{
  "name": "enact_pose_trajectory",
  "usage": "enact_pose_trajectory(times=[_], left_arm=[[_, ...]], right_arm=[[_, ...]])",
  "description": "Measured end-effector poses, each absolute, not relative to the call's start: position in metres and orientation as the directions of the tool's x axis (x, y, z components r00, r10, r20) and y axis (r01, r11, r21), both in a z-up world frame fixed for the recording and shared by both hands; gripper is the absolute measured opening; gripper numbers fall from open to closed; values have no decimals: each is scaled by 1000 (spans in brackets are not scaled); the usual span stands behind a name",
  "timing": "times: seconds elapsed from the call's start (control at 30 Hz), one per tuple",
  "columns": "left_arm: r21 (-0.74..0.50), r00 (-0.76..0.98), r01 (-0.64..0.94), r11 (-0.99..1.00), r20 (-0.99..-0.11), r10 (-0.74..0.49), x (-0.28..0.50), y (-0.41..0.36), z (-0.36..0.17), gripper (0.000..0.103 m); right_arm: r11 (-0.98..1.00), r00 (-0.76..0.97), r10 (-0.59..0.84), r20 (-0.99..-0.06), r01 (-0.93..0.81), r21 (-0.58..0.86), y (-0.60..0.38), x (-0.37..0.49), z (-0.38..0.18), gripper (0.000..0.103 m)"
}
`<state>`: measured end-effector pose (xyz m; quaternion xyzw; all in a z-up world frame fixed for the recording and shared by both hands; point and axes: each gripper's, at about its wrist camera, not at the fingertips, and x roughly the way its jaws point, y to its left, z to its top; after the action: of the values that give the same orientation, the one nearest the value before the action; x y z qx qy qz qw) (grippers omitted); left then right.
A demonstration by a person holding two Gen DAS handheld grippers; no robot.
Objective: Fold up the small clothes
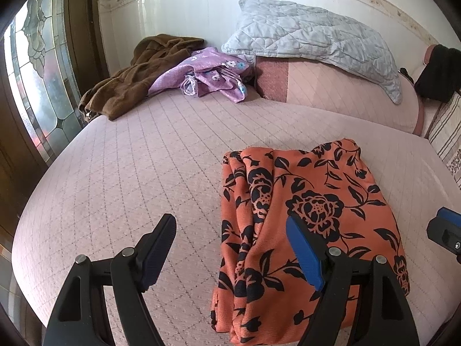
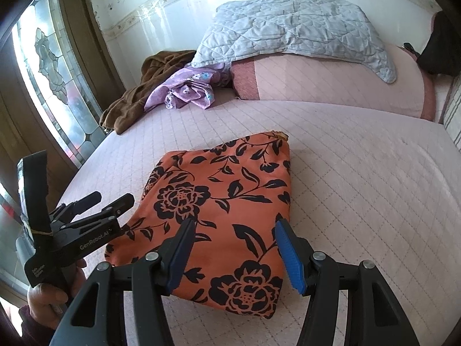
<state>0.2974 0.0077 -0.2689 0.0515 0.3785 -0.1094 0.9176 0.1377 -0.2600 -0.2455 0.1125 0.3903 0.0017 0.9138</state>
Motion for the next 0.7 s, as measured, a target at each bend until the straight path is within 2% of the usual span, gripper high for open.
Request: enact_pose_trajectory(times=[0.33,0.7], left_arm=[[19,684,244,970,-712,-158,300,2,-271,79],[15,651,256,966,-742,-161,309,-10,-282,79]], right_arm=[[975,681,94,-726,85,206,-261,146,-256,62],[951,646,140,-750,124,284,-288,161,-285,62]])
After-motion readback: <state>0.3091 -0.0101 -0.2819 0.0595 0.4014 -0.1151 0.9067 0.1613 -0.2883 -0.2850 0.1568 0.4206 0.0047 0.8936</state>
